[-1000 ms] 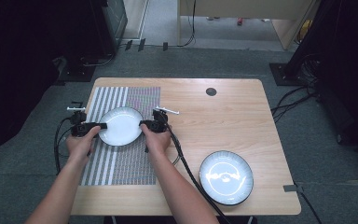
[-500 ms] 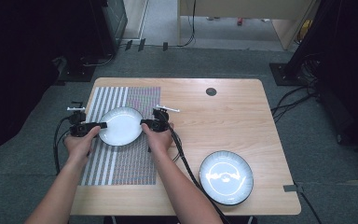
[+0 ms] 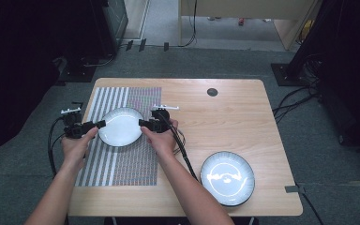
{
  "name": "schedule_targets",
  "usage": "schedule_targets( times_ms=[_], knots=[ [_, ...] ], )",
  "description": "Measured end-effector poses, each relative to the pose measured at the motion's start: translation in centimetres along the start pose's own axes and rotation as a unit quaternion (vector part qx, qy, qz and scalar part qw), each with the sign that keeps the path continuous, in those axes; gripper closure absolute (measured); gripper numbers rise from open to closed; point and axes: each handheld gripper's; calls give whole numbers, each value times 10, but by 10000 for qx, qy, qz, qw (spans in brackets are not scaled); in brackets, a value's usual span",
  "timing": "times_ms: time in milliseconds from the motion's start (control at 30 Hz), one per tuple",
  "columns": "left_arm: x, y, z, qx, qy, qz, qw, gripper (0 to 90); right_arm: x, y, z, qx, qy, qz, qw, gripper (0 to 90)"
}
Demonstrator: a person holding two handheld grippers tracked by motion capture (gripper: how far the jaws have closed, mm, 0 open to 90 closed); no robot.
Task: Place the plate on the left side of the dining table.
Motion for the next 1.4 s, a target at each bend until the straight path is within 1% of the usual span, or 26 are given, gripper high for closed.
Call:
schedule_targets(
  times_ms=[33,67,133,167,200,233,300,400,433,467,533,567,600,667,733,800,833,867,900,967,1067,1133,1200,1233,1333,1400],
  knots=[
    [0,0,0,0,0,0,10000,304,2,2,0,-17,20,-45,10000,449],
    [-3,6,0,-97,-48,-51,9999,290,4,5,0,10,62,-48,10000,419],
    [-6,10,-1,-168,-67,-79,9998,278,7,12,0,-22,158,-7,9999,394],
    [-6,10,-1,-168,-67,-79,9998,275,7,12,0,-22,158,-7,9999,394],
    [-8,13,-2,-223,-83,-109,9997,275,8,15,0,-23,233,-27,9997,370],
    [-11,17,-4,-268,-168,-76,9995,263,12,25,-1,-33,392,-156,9991,365],
    [-14,20,-5,-296,-231,-61,9993,255,13,34,-1,-72,530,-158,9984,351],
    [-20,26,-6,-313,-336,-93,9989,238,15,47,-1,-136,624,-156,9978,351],
    [-20,26,-6,-313,-336,-93,9989,230,15,47,-1,-136,624,-156,9978,351],
    [-25,29,-7,-343,-404,-123,9985,217,14,55,-1,-180,658,-139,9976,348],
    [-29,32,-8,-370,-421,-183,9983,206,13,63,0,-202,685,-113,9974,345],
    [-29,32,-8,-370,-421,-183,9983,206,13,63,0,-202,685,-113,9974,345],
    [-34,35,-9,-380,-474,-190,9980,206,10,73,0,-262,686,-89,9973,337],
    [-39,37,-10,-406,-580,-141,9974,204,8,81,1,-294,694,-76,9971,325],
    [-42,38,-10,-413,-588,-173,9973,203,5,90,2,-349,695,-119,9969,323],
    [-44,39,-11,-423,-604,-174,9971,203,3,93,2,-362,691,-116,9969,319],
    [-46,41,-11,-434,-545,-243,9973,203,0,104,3,-418,688,-109,9967,312],
    [-47,43,-12,-423,-500,-341,9973,203,-2,107,4,-437,696,-110,9966,309],
    [-49,43,-12,-408,-501,-348,9973,203,-4,113,4,-481,701,-118,9963,304],
    [-52,46,-14,-405,-603,-328,9968,202,-8,120,4,-537,711,-157,9959,299],
    [-55,51,-18,-442,-621,-321,9966,201,-15,132,2,-594,763,-232,9950,286],
    [-56,53,-19,-468,-613,-320,9965,201,-17,135,2,-604,773,-246,9949,284],
    [-58,57,-22,-532,-611,-310,9962,201,-24,142,-1,-622,823,-250,9944,275],
    [-59,60,-24,-535,-671,-282,9959,201,-31,148,-3,-635,798,-272,9944,275],
    [-62,64,-30,-576,-714,-251,9955,202,-41,157,-6,-667,790,-304,9942,272],
    [-63,66,-34,-580,-733,-298,9952,202,-48,163,-7,-700,798,-327,9938,271]
  ],
)
Point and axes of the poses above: each handheld gripper's, and its own axes: y roughly backward along the jaws, z roughly out of its top, x roughly to its left, and after that the axes turned 10 degrees about -y, right-handed
